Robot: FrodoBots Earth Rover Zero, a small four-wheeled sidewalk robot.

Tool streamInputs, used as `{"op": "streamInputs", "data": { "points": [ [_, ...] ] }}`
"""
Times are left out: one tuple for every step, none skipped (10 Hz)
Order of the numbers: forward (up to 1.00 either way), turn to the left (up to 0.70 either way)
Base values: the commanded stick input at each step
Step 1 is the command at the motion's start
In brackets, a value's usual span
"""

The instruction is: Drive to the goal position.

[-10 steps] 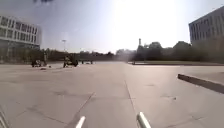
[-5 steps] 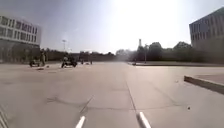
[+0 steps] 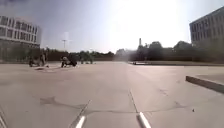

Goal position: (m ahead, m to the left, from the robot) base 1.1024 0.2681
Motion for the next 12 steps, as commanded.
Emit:
{"op": "streamInputs", "data": {
  "points": [
    [0.70,0.00],
    [0.70,0.00],
    [0.70,0.00],
    [0.70,0.00],
    [0.70,0.00],
    [0.70,0.00],
    [0.70,0.00],
    [0.70,0.00],
    [0.70,0.00],
    [0.70,0.00],
    [0.70,0.00],
    [0.70,0.00]
  ]
}}
